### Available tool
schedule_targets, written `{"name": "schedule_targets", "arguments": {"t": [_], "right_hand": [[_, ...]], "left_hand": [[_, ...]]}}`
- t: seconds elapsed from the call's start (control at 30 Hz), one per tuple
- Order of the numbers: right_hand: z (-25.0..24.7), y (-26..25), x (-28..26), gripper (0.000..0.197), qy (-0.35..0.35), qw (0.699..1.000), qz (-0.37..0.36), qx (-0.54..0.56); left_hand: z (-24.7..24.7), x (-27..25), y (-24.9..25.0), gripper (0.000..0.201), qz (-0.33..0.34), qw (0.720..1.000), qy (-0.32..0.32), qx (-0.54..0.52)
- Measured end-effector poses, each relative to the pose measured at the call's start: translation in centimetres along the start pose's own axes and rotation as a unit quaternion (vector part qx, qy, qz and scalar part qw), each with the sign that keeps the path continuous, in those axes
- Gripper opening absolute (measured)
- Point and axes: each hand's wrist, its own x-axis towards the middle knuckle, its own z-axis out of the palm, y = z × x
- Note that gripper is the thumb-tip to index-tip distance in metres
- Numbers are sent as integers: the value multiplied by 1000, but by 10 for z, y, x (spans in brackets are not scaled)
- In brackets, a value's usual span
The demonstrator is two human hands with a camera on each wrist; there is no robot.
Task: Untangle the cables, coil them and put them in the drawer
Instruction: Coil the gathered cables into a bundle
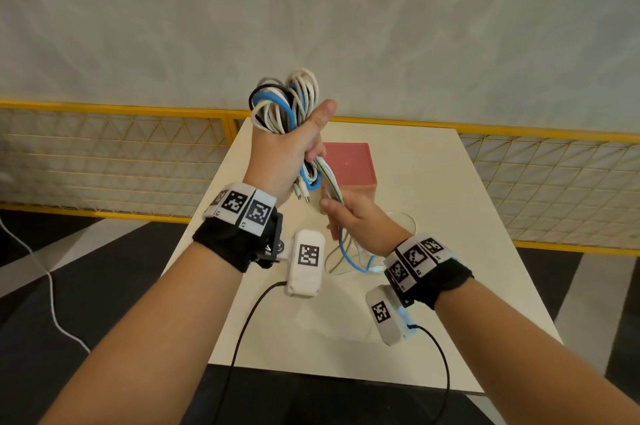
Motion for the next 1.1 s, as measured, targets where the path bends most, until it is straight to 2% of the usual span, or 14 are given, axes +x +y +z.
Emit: {"name": "schedule_targets", "arguments": {"t": [0.13, 0.23, 0.3, 0.37, 0.47, 0.53, 0.57, 0.63, 0.7, 0.77, 0.87, 0.93, 1.0, 1.1], "right_hand": [[-4, 16, 1, 42, -45, 996, 72, -16], [-18, 14, 10, 34, -47, 994, 87, -45], [-31, 12, 19, 20, -8, 989, 94, -114], [-43, 7, 26, 19, 63, 981, 91, -159], [-53, -4, 32, 24, 154, 965, 72, -201], [-52, -14, 32, 8, 194, 954, 46, -225], [-51, -21, 30, 10, 210, 949, 30, -233], [-49, -30, 28, 38, 222, 940, 5, -259], [-47, -39, 27, 63, 201, 927, -7, -317], [-46, -44, 24, 75, 160, 930, -26, -330], [-50, -47, 17, 84, 71, 966, -44, -247], [-54, -47, 14, 90, 21, 978, -37, -206], [-58, -42, 14, 92, -8, 983, -45, -176], [-61, -37, 13, 91, -19, 986, -68, -152]], "left_hand": [[-8, 2, 15, 35, 2, 997, -34, -73], [-16, 0, 15, 40, -32, 985, -117, -125], [-19, -3, 14, 39, -73, 972, -186, -124], [-22, -7, 10, 38, -112, 969, -216, -48], [-22, -15, 1, 44, -170, 962, -190, 94], [-19, -21, -7, 41, -192, 959, -162, 131], [-17, -23, -12, 40, -199, 959, -146, 138], [-12, -26, -20, 37, -202, 960, -122, 150], [-7, -29, -27, 31, -199, 959, -122, 161], [-4, -30, -32, 29, -189, 958, -122, 175], [-5, -28, -37, 28, -171, 957, -120, 202], [-6, -27, -40, 28, -175, 955, -126, 204], [-5, -28, -41, 18, -167, 956, -130, 205], [-3, -29, -45, 17, -158, 959, -112, 209]]}}
